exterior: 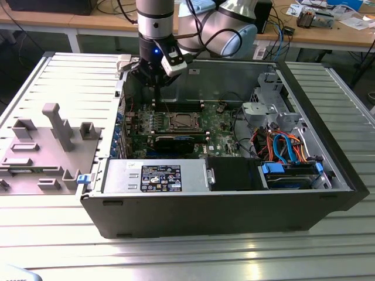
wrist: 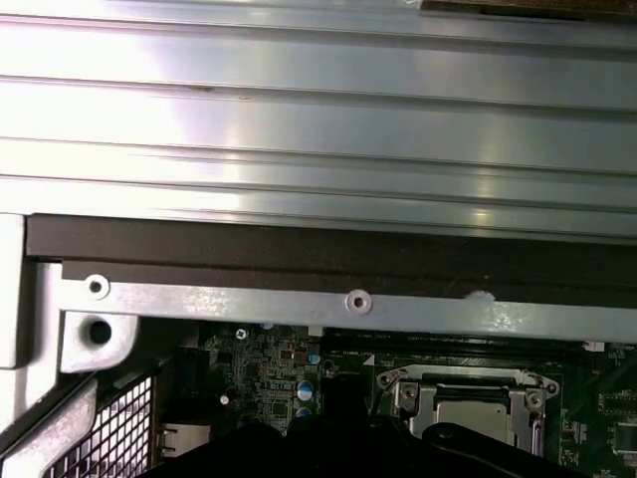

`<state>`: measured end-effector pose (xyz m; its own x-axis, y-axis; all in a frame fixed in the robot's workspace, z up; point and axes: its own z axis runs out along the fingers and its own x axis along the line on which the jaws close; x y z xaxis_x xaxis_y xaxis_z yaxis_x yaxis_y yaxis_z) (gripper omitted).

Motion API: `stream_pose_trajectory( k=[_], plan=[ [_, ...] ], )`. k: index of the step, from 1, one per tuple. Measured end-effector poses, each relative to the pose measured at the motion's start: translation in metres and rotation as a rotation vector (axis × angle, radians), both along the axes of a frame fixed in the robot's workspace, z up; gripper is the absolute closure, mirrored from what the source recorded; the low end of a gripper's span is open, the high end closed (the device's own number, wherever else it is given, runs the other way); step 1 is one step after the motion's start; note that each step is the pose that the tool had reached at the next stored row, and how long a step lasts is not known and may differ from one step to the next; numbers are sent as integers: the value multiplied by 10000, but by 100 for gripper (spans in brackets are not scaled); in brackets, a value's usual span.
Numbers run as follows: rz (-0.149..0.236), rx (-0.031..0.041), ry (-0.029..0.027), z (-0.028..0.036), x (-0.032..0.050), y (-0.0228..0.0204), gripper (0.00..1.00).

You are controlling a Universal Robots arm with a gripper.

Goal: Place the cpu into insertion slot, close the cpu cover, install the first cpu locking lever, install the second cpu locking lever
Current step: 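Install the first cpu locking lever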

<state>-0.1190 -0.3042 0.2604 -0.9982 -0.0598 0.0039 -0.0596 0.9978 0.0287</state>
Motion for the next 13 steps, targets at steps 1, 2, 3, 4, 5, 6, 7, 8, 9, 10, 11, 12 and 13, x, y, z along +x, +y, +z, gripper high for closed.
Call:
stream_pose_trajectory(
  k=[1,2,3,4,5,6,7,8,9,10,11,12,13],
  plan=[
    [0,0,0,0,8,0,89],
    [0,0,0,0,15,0,89],
    [0,0,0,0,20,0,89],
    [0,0,0,0,25,0,89],
    [0,0,0,0,31,0,89],
    [0,0,-1,0,36,0,89],
    [0,0,0,0,39,0,89],
    [0,0,0,0,43,0,89],
    [0,-1,0,0,47,0,89],
    [0,0,-1,0,50,0,89],
    [0,0,0,0,54,0,89],
    [0,0,0,0,58,0,89],
    [0,0,0,0,61,0,89]
  ],
)
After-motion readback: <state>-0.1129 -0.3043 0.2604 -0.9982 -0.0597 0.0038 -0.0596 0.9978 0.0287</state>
